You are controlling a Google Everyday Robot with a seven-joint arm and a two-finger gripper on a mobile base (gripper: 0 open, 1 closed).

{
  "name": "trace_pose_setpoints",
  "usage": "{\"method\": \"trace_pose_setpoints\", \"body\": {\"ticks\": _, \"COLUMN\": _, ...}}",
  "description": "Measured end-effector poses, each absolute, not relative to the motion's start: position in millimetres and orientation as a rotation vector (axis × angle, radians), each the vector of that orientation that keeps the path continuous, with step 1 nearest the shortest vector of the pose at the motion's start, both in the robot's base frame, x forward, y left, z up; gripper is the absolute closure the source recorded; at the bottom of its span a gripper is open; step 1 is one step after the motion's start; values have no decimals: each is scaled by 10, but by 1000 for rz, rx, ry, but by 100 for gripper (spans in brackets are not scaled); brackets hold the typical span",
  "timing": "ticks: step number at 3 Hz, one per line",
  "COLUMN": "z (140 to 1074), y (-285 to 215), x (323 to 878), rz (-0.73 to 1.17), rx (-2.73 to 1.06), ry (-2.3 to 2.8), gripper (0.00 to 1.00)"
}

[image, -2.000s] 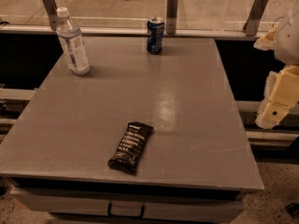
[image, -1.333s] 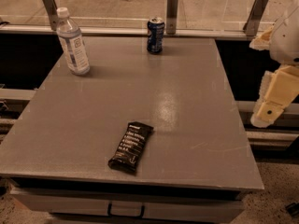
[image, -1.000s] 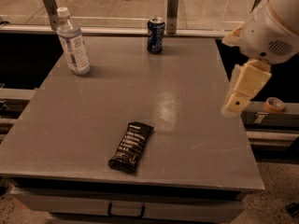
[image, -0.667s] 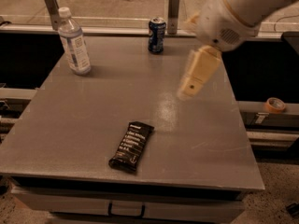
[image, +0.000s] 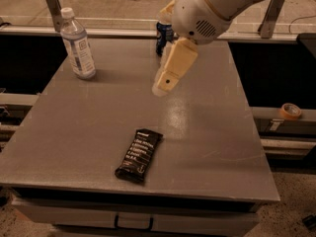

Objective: Knock blue plastic bottle over

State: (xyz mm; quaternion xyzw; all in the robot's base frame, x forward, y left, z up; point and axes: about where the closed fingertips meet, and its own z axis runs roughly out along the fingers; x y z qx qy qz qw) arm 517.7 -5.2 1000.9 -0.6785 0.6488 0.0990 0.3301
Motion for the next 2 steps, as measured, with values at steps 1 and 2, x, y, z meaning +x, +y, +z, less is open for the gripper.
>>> {"method": "trace_pose_setpoints", "body": {"ticks": 1, "z": 9969, "y": 203, "x": 5280, "rz": 299, "rx": -1748, "ry": 1643, "gripper": 0}}
{"method": "trace_pose_setpoints", "body": {"ticks": 2, "z": 9916, "y": 830, "x": 5590, "rz": 397, "rx": -1699, "ry": 1525, "gripper": 0}}
